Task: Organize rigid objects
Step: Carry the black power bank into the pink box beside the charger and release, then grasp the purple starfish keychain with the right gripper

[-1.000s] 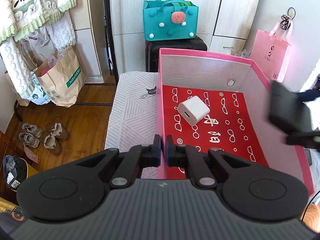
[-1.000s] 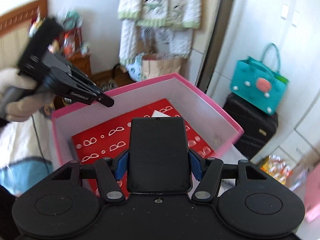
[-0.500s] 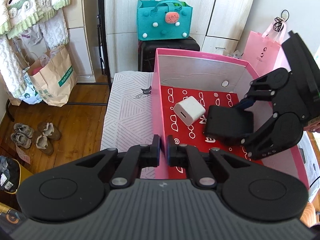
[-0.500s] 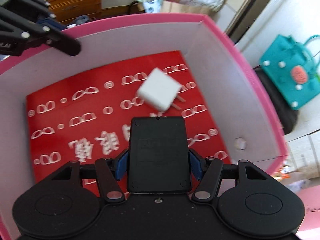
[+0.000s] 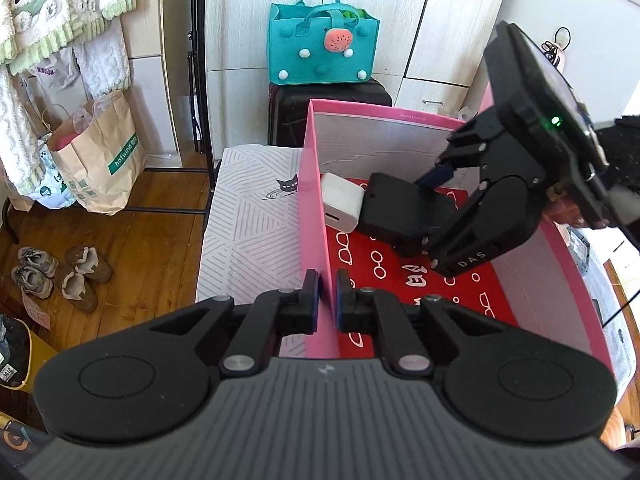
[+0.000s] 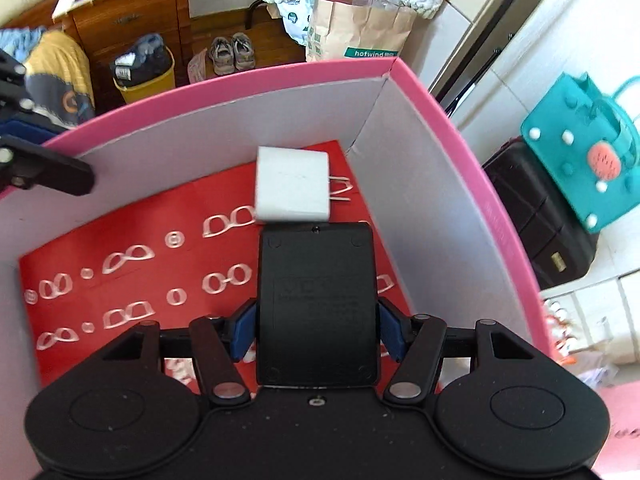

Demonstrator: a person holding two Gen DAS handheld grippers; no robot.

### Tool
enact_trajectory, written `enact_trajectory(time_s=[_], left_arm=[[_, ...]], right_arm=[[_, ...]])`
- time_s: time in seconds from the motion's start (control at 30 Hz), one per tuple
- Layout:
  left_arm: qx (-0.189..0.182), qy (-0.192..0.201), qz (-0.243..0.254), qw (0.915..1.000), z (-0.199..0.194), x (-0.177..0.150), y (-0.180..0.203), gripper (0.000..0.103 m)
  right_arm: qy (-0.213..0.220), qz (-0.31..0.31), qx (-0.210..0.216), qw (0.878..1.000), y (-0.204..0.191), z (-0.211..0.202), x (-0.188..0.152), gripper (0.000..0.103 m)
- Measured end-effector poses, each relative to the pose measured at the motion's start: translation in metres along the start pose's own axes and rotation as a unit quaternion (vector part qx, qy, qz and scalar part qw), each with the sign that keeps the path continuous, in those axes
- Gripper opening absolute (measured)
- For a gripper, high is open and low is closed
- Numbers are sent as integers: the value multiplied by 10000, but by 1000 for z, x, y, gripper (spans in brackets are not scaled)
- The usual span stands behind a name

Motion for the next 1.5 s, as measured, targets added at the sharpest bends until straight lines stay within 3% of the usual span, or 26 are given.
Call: enact_trajectory(time_s=[0.17, 0.3, 0.4, 0.43, 0.53, 0.77, 1.0, 1.07, 1.13, 1.27, 1.5], left_arm=[[-60, -11, -41, 10000, 1, 0, -1, 7], [21, 75, 88, 9999, 1, 0, 2, 7], [69, 155, 150, 9997, 0, -2, 4, 7], [58, 150, 124, 9998, 0, -2, 3, 7], [62, 138, 76, 9999, 0, -1, 3, 7], [166, 114, 45, 9998, -1, 0, 4, 6], [321, 107, 88, 9994, -2, 0, 7, 5], [339, 101, 64, 9994, -2, 0, 7, 5], [337, 87, 15, 9994, -1, 0, 6, 5], [379, 59, 9, 9993, -1, 0, 7, 5], [361, -4, -11, 9993, -4, 3, 6, 5]], right_arm=[[322, -141, -352, 9988, 6, -11, 2, 76], [989, 173, -324, 9944, 10, -47, -6, 76], [1957, 309, -458, 9791, 7, -88, -25, 77], [2189, 326, -550, 9736, 6, -99, -32, 82], [2409, 539, -642, 9669, 0, -127, -55, 86], [2593, 1143, -1070, 9530, -27, -164, -131, 86], [2261, 2226, -791, 9450, -34, -143, -207, 86], [2321, 2842, -819, 9266, -33, -131, -230, 86], [2441, 2972, -722, 9203, -40, -119, -245, 83], [2376, 3061, -811, 9183, -44, -93, -267, 73], [2420, 2689, -506, 9309, -45, -69, -264, 55]])
Point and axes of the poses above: each gripper's, at about its wrist camera, not at the fingertips, and z roughly the way its jaws point, y to its right, x to its top, the point moved 7 cm from there along z, roughly the way its jaws point, and after that the axes turned 9 degrees about x, right-handed, at the moved point
